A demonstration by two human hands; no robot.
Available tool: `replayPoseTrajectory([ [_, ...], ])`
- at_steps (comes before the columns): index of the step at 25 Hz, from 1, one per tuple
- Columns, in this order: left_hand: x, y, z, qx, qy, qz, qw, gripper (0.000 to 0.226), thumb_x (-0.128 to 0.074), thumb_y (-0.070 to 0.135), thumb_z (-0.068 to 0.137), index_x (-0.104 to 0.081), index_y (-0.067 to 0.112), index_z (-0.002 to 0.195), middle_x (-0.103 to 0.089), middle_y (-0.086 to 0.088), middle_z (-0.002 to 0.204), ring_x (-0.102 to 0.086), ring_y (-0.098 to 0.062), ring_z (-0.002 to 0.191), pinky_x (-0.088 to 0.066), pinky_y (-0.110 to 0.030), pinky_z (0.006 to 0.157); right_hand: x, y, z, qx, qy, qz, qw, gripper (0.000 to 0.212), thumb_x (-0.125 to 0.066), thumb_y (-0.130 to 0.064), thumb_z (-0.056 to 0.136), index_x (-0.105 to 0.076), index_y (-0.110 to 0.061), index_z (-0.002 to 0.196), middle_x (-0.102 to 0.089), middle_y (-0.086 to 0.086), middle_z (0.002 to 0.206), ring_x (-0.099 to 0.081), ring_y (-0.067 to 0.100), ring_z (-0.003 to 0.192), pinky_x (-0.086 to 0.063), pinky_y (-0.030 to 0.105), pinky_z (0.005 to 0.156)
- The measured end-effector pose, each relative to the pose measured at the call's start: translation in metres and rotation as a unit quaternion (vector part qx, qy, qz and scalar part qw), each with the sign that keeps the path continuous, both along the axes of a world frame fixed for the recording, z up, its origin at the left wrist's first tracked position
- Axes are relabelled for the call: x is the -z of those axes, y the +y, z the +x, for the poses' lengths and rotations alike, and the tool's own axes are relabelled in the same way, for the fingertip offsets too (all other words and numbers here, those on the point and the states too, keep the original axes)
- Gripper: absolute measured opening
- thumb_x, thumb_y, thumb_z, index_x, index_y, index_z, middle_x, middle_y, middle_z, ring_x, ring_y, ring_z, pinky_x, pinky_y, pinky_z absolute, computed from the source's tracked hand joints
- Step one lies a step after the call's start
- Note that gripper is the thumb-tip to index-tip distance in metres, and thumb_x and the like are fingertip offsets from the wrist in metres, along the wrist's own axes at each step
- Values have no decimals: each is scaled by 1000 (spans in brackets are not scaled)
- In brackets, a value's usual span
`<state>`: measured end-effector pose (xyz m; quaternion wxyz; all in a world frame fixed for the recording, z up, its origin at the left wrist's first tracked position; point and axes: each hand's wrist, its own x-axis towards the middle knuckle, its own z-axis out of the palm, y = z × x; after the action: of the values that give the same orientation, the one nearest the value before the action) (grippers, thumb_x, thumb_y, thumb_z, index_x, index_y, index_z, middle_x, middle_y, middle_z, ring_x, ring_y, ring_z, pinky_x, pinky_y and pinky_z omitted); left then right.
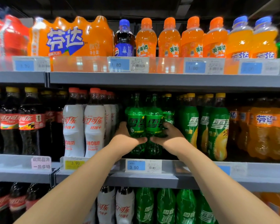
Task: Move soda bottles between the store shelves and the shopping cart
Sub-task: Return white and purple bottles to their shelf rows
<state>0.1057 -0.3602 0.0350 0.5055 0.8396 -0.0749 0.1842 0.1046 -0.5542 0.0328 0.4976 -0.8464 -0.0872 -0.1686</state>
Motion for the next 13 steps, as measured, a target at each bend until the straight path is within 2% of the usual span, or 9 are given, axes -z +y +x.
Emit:
replayPoseTrajectory([
  [2,1,4,-1,-31,0,28,999,95,-91,31,71,-37,18,148,-54,-6,144,-53,-28,130,-44,-34,105,1,-2,-1,-7,7,8,1000,95,-87,-33,78,-32,-21,155,-51,8,148,-55,25,124,-51,44,104],
  [4,1,5,-3,-44,-11,45,998,93,-88,31,76,-35,18,151,-52,-7,147,-51,-29,132,-41,-30,99,1,-4,-1,-12,10,11,1000,95,-87,-33,78,-32,-22,155,-52,8,147,-56,27,125,-51,49,104],
  [7,2,5,-6,-46,-15,75,996,85,-84,32,80,-36,16,148,-55,-9,143,-54,-30,127,-39,-27,90,1,-6,-4,-29,14,18,999,95,-88,-33,78,-32,-24,154,-54,6,144,-57,26,123,-51,50,104],
  [11,-3,9,-15,-50,-20,143,988,78,-79,37,85,-34,14,144,-54,-10,141,-55,-31,123,-43,-31,90,0,-7,-11,-41,6,5,999,93,-89,-34,75,-35,-26,151,-58,0,128,-62,24,115,-55,49,99],
  [13,-5,13,-23,-44,-31,160,986,77,-77,38,86,-33,12,143,-57,-6,133,-56,-26,110,-41,-29,83,-3,-9,-16,-46,8,-16,999,91,-89,-37,74,-37,-28,147,-58,-3,124,-64,24,111,-58,47,94],
])
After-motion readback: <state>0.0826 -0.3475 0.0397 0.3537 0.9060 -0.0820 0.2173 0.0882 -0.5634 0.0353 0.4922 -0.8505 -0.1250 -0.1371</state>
